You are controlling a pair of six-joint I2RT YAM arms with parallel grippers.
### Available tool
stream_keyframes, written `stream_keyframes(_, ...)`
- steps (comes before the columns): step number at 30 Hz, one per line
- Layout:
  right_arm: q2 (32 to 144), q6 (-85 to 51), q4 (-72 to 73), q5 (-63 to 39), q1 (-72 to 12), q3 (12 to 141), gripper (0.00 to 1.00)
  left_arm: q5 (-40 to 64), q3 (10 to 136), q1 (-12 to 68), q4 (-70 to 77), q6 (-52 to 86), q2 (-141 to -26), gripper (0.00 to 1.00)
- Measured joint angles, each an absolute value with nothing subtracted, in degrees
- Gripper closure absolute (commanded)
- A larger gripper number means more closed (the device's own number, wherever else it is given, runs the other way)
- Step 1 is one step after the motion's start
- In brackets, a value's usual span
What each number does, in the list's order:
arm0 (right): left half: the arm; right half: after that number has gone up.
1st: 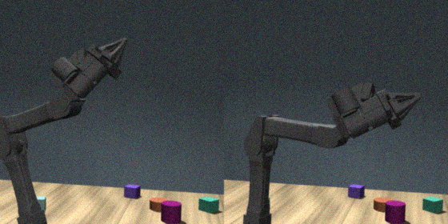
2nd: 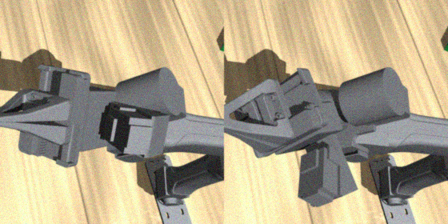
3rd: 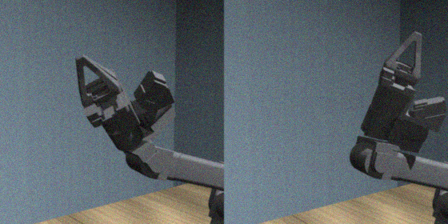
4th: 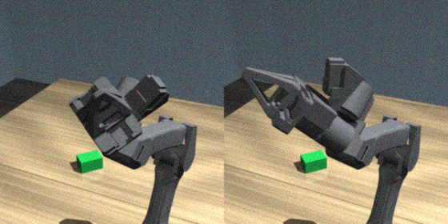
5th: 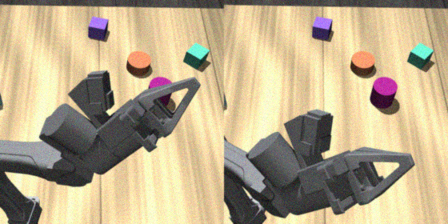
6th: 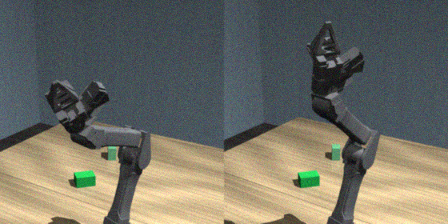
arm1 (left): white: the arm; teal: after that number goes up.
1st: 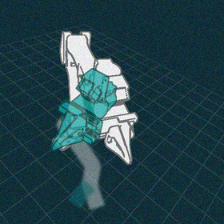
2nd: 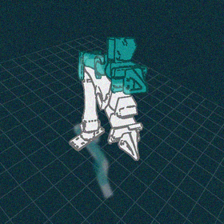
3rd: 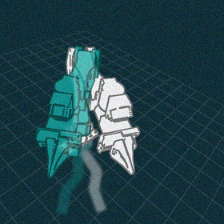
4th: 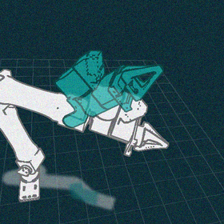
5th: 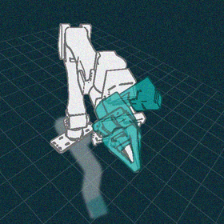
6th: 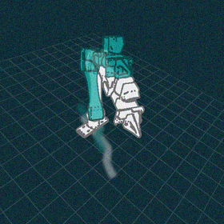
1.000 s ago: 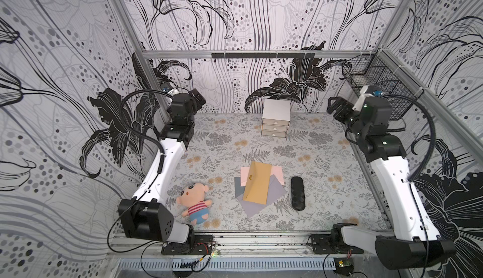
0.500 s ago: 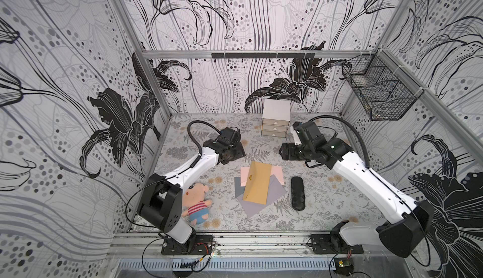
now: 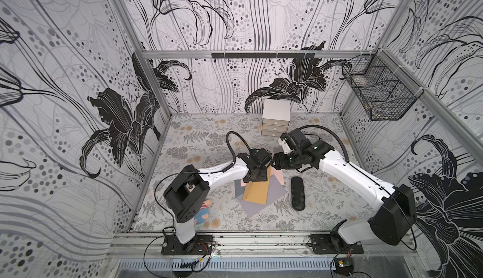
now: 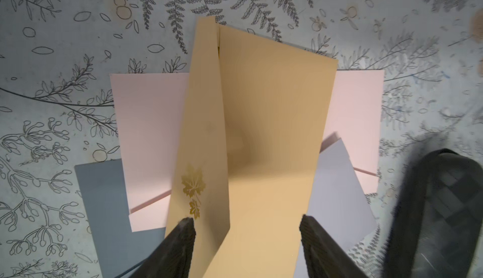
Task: Take the letter paper out of the envelope
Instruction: Pick up the envelope from the envelope.
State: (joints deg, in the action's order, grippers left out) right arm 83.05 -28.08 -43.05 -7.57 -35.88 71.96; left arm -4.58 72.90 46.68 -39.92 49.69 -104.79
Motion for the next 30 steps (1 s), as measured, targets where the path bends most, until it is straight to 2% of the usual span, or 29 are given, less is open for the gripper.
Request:
stream_keyframes(6, 80.4, -29.3, -42.7, -9.4, -34.3, 70.0, 0.38, -11.0, 73.5, 46.9, -43.9, 50.0, -106.8, 0.36)
stream_keyframes(9, 79.2, -29.7, -42.3, -11.2, -32.1, 68.4, 0.39, -12.4, 73.5, 46.9, -44.1, 49.7, -106.8, 0.45)
stream_keyframes(13, 78.7, -30.7, -41.4, -14.3, -28.2, 67.0, 0.39, -13.5, 73.4, 46.9, -43.8, 48.4, -106.8, 0.67)
stream_keyframes(18, 78.8, -31.3, -40.5, -17.6, -26.1, 66.4, 0.39, -15.4, 73.4, 46.9, -43.9, 46.6, -106.8, 0.99)
stream_keyframes(27, 81.0, -32.1, -39.8, -20.9, -25.2, 66.8, 0.39, -19.0, 73.6, 46.9, -45.8, 43.1, -106.4, 1.00)
stream_keyframes(30, 81.9, -32.1, -39.8, -21.8, -24.8, 68.4, 0.35, -20.0, 75.2, 46.9, -48.0, 41.0, -105.6, 1.00)
